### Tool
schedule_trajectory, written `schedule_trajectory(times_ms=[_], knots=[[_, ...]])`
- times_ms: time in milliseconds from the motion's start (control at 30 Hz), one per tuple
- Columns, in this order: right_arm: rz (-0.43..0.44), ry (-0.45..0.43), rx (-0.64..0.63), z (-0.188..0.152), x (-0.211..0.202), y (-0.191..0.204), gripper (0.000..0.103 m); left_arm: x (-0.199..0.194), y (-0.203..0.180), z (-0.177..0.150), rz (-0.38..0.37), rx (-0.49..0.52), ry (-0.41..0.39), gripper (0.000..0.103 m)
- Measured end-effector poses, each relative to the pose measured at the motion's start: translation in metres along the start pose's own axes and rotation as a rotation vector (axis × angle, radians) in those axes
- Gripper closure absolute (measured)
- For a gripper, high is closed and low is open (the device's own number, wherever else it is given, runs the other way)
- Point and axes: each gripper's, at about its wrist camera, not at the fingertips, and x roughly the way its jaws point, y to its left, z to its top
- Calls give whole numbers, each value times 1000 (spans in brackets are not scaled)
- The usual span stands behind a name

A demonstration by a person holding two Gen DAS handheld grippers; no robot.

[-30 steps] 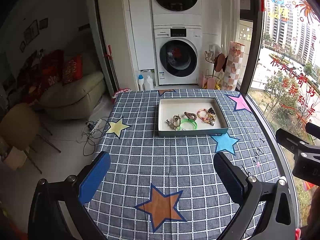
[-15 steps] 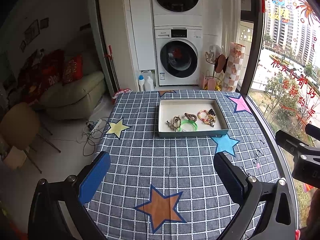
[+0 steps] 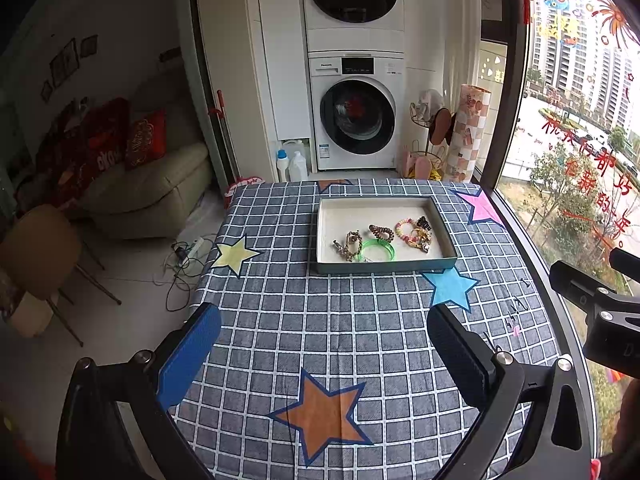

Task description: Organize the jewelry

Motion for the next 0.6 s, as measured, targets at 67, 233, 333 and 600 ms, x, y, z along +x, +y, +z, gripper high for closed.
schedule_trajectory(times_ms=[67, 233, 333, 600], knots=[[0, 0, -1, 0, 0, 0, 0, 0, 1, 0, -1, -1, 0, 0], [0, 0, 0, 0, 0, 0, 0, 0, 0, 0, -1, 0, 1, 0], [0, 0, 0, 0, 0, 0, 0, 0, 0, 0, -1, -1, 2, 0], [1, 1, 0, 0, 0, -1, 0, 1, -1, 0, 1, -1, 5, 0]])
